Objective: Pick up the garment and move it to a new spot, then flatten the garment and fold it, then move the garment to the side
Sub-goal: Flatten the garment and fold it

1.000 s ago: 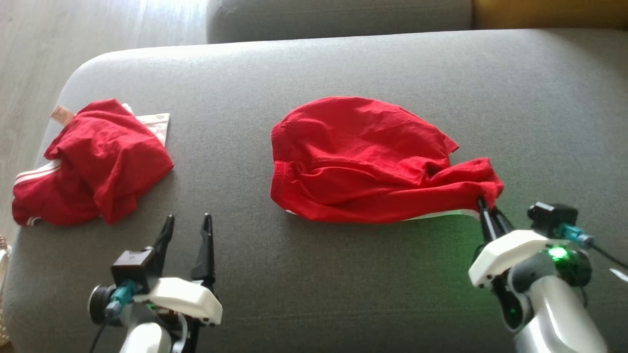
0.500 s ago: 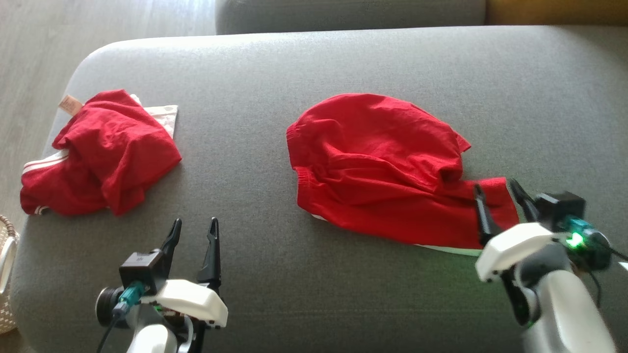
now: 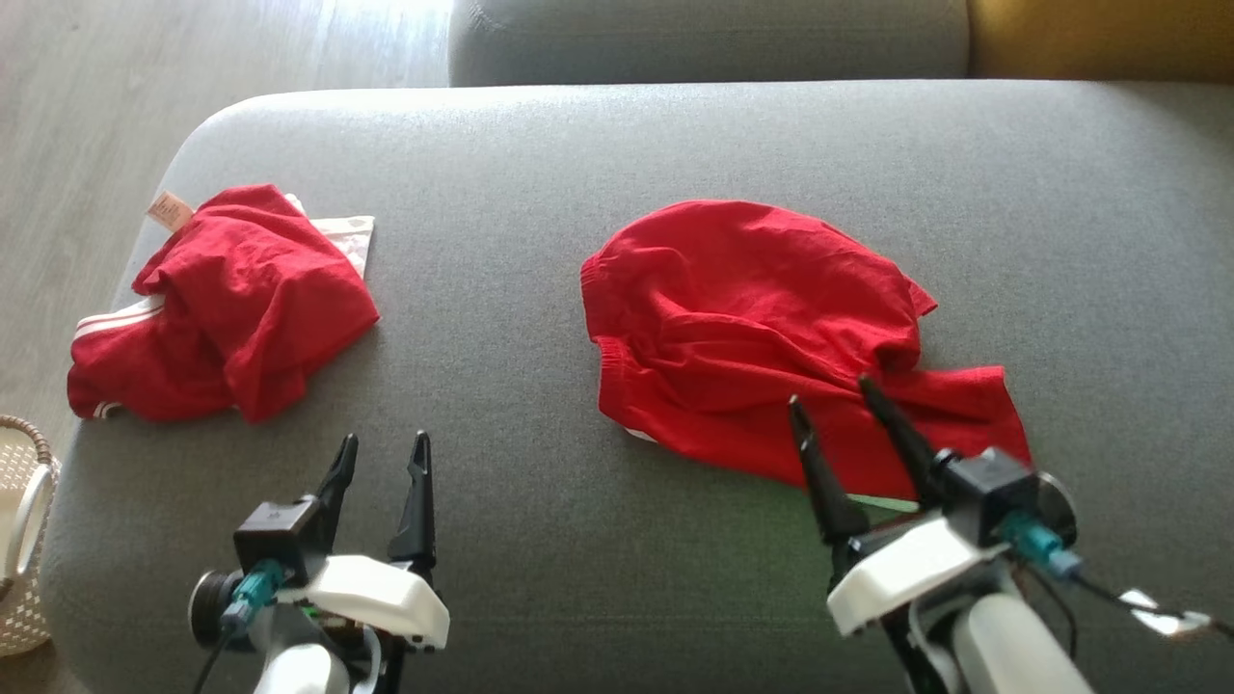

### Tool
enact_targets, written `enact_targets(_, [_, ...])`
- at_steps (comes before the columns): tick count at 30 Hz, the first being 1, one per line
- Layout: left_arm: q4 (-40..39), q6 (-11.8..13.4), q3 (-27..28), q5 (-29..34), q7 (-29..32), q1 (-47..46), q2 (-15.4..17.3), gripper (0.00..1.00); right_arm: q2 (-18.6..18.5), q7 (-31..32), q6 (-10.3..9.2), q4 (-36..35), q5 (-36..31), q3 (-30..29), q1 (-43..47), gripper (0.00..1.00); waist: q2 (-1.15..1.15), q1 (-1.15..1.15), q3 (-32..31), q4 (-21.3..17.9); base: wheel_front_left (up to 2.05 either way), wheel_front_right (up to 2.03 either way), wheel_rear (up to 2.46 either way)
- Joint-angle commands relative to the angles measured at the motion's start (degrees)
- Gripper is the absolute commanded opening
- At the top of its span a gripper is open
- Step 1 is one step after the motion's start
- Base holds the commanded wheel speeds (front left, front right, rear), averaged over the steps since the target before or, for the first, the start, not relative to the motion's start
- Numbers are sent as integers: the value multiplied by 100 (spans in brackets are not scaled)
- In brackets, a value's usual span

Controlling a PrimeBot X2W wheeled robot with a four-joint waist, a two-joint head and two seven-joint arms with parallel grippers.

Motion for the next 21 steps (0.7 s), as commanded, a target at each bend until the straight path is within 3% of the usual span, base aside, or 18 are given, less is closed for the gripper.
enact_targets(1, [-212,-17,223,56,-71,-138,-11,100,4,-85,-2,-168,-5,177,-55,100,0,0,-7,4,0,0,0])
enact_targets(11, [-220,-48,75,53,-71,-221,-31,100,4,-54,-2,92,-258,798,-423,100,0,0,218,276,0,0,0])
enact_targets(16, [-166,-38,-67,-24,-71,-345,-35,100,-50,98,-2,627,-483,1259,-961,100,0,0,467,594,0,0,0])
enact_targets(21, [-135,47,-238,-176,-71,-432,-37,100,-118,175,-2,1381,-553,1303,-1387,100,0,0,630,945,0,0,0])
